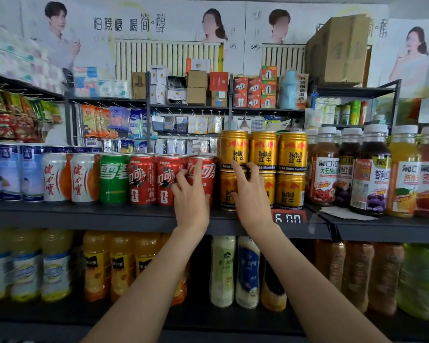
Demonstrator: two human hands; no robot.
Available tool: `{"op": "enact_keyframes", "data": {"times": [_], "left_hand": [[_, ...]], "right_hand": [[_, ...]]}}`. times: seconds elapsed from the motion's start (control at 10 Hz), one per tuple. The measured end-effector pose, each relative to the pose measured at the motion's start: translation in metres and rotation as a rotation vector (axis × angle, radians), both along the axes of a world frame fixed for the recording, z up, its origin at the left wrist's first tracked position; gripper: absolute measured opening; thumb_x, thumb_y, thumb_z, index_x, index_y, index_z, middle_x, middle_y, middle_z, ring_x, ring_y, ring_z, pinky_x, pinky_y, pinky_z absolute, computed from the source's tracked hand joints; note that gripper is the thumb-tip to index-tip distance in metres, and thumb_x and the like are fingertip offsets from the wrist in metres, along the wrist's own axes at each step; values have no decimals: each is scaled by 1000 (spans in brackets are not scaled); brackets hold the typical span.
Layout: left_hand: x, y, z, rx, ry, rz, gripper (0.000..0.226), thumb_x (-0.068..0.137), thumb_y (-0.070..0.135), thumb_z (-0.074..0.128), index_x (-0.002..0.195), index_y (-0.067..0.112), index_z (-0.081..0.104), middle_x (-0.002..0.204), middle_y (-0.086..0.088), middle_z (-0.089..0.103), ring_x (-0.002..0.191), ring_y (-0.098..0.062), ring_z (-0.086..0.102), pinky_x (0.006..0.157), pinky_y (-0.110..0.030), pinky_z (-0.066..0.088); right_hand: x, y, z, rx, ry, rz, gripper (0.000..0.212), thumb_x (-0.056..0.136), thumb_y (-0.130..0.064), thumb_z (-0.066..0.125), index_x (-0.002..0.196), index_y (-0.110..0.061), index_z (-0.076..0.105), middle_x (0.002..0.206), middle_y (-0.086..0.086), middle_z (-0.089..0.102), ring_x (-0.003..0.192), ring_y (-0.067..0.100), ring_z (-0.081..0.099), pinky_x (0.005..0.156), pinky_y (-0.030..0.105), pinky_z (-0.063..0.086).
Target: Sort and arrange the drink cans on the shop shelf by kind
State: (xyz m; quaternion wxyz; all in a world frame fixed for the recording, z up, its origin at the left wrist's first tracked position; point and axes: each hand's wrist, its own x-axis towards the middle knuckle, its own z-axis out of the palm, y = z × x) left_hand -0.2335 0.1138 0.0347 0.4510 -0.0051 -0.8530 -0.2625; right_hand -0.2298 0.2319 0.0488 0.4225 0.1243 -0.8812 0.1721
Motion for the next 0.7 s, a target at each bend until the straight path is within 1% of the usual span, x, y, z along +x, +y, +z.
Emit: {"op": "enact_keyframes", "data": {"times": [0.2, 0.3, 0.4, 0.5, 0.6, 0.7], "left_hand": [[-2, -2, -2, 10, 6, -14, 78, 86, 11, 59, 146, 30, 13, 143, -11, 21, 126, -30, 27, 97, -38, 39], [-1, -5, -4, -15, 7, -27, 78, 87, 15, 60, 146, 30, 12, 143, -12, 22, 127, -30, 28, 97, -38, 40], [-1, -10, -5, -25, 9, -43, 79, 87, 15, 60, 147, 29, 10, 143, -12, 23, 128, -29, 29, 97, -37, 40], [-2, -9, -6, -36, -4, -37, 79, 87, 15, 60, 147, 29, 10, 143, -12, 22, 128, -28, 29, 97, -37, 39], [8, -12, -1, 6, -13, -78, 77, 88, 16, 59, 147, 28, 12, 144, -11, 21, 129, -27, 30, 99, -36, 38], [29, -17, -5, 41, 80, -243, 73, 89, 20, 57, 146, 29, 12, 142, -3, 20, 123, -18, 38, 101, -35, 39]], "right_hand": [[7, -6, 0, -18, -24, -26, 80, 88, 4, 54, 148, -27, 13, 151, 11, 14, 130, 28, 32, 96, 32, 42], [10, -2, 2, -3, -57, -4, 80, 87, 7, 50, 149, -27, 12, 153, 9, 13, 133, 27, 32, 98, 30, 40], [16, -2, 4, 5, -106, 11, 86, 84, 12, 49, 149, -27, 9, 155, 9, 9, 136, 27, 28, 99, 31, 40], [19, -1, 5, 21, -140, -4, 90, 82, 13, 51, 149, -27, 7, 156, 9, 6, 135, 27, 32, 97, 30, 41], [24, -6, 10, 18, -153, 19, 85, 83, 11, 52, 149, -26, 12, 155, 9, 10, 130, 29, 39, 95, 31, 42], [45, 3, 20, -72, -44, 166, 59, 90, -5, 54, 142, -25, 34, 148, 4, 26, 124, 25, 45, 99, 27, 39]]}}
